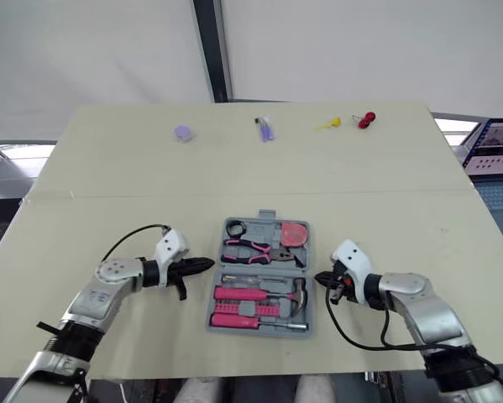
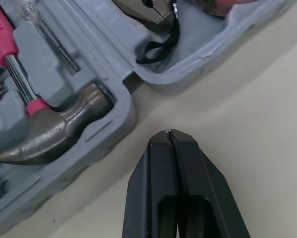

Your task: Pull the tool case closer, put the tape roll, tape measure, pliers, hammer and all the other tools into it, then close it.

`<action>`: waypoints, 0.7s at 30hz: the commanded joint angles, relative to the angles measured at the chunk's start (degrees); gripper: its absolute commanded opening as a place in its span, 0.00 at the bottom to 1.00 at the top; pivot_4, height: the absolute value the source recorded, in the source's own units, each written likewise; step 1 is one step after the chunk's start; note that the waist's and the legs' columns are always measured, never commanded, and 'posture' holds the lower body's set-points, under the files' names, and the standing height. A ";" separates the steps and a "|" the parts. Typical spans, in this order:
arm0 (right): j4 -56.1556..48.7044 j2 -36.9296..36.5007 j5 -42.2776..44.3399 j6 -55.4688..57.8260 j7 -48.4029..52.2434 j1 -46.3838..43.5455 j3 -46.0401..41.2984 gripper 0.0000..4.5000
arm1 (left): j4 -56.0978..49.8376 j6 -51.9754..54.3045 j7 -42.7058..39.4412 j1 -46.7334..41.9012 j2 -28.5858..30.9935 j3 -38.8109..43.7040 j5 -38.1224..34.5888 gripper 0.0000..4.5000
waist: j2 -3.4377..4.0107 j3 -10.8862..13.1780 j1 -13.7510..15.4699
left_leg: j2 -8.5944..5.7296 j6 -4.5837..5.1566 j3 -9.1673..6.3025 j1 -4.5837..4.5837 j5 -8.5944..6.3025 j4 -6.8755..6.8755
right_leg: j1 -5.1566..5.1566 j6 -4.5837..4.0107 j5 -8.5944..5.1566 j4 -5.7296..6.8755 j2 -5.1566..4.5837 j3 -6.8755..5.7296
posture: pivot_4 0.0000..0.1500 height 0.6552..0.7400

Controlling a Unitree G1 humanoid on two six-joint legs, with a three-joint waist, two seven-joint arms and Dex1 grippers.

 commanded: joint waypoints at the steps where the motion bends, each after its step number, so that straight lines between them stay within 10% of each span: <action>1: -2.55 0.32 0.02 0.64 0.35 -0.58 0.68 0.01 | -1.25 1.10 -1.44 -0.42 -0.94 -1.62 0.22 0.01 | 0.00 0.00 0.01 | 0.00 0.00 0.00 0.00 0.00 0.00 | 0.00 0.00 0.00 0.00 0.00 0.00 | 1.00 1.00; 21: -6.37 0.99 0.67 2.85 2.21 -0.65 2.55 0.01 | -13.85 9.59 -3.25 6.68 0.24 -3.11 -0.67 0.01 | 0.00 0.00 -0.12 | 0.01 0.00 0.00 -0.01 0.00 -0.05 | 0.00 0.01 0.00 -0.06 0.00 0.00 | 1.00 1.00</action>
